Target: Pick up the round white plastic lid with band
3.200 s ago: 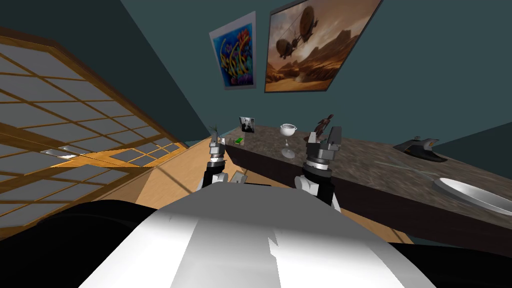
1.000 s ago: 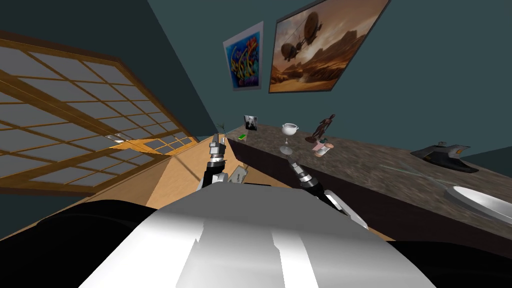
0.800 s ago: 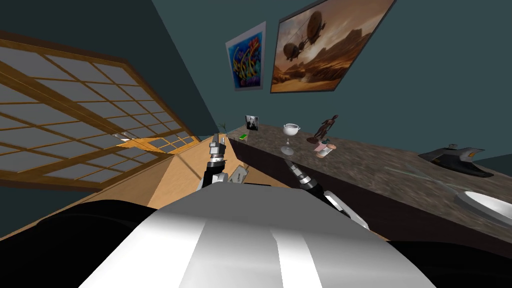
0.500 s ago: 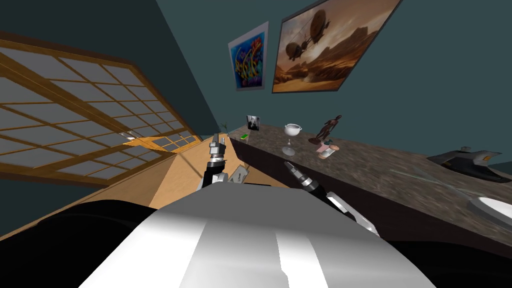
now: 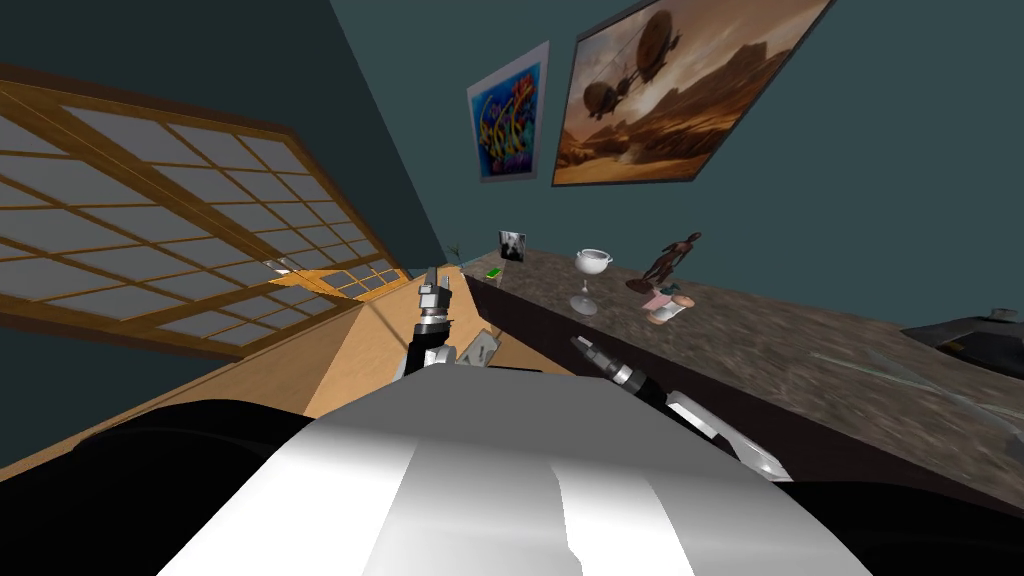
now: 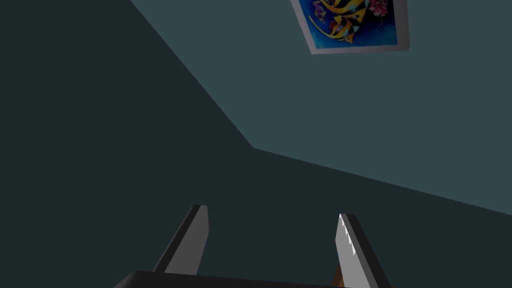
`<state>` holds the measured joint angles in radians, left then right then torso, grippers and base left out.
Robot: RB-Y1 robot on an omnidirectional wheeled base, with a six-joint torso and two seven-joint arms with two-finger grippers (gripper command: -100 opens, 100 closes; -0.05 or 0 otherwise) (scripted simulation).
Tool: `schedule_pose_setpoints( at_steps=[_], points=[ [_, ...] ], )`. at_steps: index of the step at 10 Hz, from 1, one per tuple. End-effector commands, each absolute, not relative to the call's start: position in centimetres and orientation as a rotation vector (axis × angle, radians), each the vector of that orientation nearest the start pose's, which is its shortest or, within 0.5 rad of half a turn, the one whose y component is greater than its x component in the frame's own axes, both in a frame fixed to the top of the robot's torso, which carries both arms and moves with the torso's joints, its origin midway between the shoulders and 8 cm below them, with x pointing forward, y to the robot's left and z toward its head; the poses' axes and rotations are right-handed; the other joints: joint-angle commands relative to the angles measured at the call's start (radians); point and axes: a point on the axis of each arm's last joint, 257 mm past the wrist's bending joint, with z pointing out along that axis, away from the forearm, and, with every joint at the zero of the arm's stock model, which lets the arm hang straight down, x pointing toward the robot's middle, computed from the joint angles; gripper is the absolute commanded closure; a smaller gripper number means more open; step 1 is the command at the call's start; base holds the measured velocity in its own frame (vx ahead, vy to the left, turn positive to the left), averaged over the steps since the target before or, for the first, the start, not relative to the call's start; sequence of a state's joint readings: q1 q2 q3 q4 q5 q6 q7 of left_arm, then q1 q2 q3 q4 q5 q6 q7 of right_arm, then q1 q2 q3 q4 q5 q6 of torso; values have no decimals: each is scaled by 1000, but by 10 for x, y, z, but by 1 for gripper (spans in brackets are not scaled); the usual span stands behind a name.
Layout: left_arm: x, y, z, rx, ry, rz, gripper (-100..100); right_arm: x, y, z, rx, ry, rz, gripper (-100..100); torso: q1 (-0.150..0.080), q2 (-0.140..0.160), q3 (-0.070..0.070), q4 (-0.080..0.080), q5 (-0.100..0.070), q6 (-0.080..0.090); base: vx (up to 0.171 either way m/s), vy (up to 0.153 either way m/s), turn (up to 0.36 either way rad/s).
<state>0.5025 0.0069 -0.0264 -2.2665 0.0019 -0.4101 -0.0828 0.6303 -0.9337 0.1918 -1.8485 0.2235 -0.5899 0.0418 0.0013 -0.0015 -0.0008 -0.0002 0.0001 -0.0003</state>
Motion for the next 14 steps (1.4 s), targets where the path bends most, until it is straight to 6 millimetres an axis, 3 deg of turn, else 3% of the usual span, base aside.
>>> schedule_pose_setpoints(
  at_steps=[1, 2, 3, 4, 5, 7, 8, 9, 10, 11, 12, 14],
  points=[
    [362, 274, -1, -708, 713, -1229, 0, 289, -275, -274, 36, 1914, 957, -100, 0, 0, 0, 0, 0, 0, 18, 26, 80],
    [362, 274, -1, -708, 713, -1228, 0, 288, -276, -274, 31, 1919, 955, -100, 0, 0, 0, 0, 0, 0, 9, 11, -13],
    [362, 274, -1, -708, 713, -1228, 0, 274, -289, -296, -3, 1997, 916, -100, 0, 0, 0, 0, 0, 1, 25, 31, 171],
    [362, 274, -1, -708, 713, -1229, 0, 273, -293, -296, -26, 2013, 906, -100, 0, -1, 0, 0, 0, 0, 24, 28, 85],
    [362, 274, -1, -708, 713, -1228, 0, 258, -303, -313, -61, 2079, 876, -100, 0, -1, 0, 0, 0, 1, 37, 33, 112],
    [362, 274, -1, -708, 713, -1228, 0, 256, -314, -315, -95, 2112, 849, -100, 1, -1, -1, 0, 0, 0, 23, 23, 45],
    [362, 274, -1, -708, 713, -1228, 0, 240, -331, -332, -135, 2185, 807, -100, 0, 0, 0, 0, 0, 1, 23, 22, 144],
    [362, 274, -1, -708, 713, -1228, 0, 239, -337, -331, -162, 2204, 790, -100, 0, -1, 0, 0, 0, 0, 24, 20, 82],
    [362, 274, -1, -708, 713, -1228, 0, 223, -354, -345, -205, 2271, 750, -100, 0, -1, 0, 0, 0, 0, 51, 42, 143],
    [362, 274, -1, -708, 713, -1228, 0, 222, -363, -345, -230, 2291, 728, -100, 1, -2, -1, 0, 0, 0, 25, 3, 59],
    [362, 274, -1, -708, 713, -1228, 0, 207, -378, -356, -272, 2350, 693, -100, -1, -1, -1, 0, 0, 1, 42, 14, 135],
    [362, 274, -1, -708, 713, -1228, 0, 206, -392, -355, -304, 2377, 660, -100, 0, -2, -1, 0, 0, 0, 32, 23, 51]
  ],
)
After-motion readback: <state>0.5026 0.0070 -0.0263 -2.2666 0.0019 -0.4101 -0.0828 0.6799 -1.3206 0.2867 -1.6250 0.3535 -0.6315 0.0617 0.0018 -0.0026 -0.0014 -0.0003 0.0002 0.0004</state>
